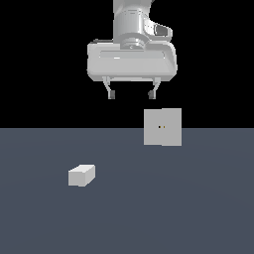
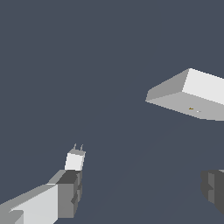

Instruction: Plug the charger into the wall socket.

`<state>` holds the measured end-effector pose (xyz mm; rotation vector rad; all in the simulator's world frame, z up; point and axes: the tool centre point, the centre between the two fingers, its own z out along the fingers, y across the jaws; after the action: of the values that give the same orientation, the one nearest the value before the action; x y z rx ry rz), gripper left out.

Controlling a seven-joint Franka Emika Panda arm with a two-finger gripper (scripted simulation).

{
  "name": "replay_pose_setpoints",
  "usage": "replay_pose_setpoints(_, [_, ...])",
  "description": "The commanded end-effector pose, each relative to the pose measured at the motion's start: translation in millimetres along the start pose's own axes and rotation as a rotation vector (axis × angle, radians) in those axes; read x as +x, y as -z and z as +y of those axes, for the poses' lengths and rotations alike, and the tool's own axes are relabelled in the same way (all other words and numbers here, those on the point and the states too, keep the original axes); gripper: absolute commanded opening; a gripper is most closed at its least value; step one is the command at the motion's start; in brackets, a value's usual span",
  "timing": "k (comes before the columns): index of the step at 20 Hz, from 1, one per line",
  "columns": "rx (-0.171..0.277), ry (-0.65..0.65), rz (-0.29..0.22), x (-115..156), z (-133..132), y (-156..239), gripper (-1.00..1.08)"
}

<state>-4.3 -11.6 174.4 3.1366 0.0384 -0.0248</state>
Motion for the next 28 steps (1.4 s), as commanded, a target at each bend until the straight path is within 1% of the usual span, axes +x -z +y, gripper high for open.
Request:
replay_pose_setpoints(1, [0.000, 0.000, 0.000, 0, 0, 0, 1.00])
replay_pose_setpoints(8, [-0.001, -0.007, 0.013, -3, -3, -3, 1.00])
replay_pose_setpoints(14, [-0.003, -0.023, 0.047, -11, -10, -11, 1.00])
replay_pose_setpoints(19, [-0.005, -0.044, 0.090, -19, -20, -22, 1.00])
replay_pose_setpoints(28, [-0.010, -0.092, 0.188, -37, -43, -47, 1.00])
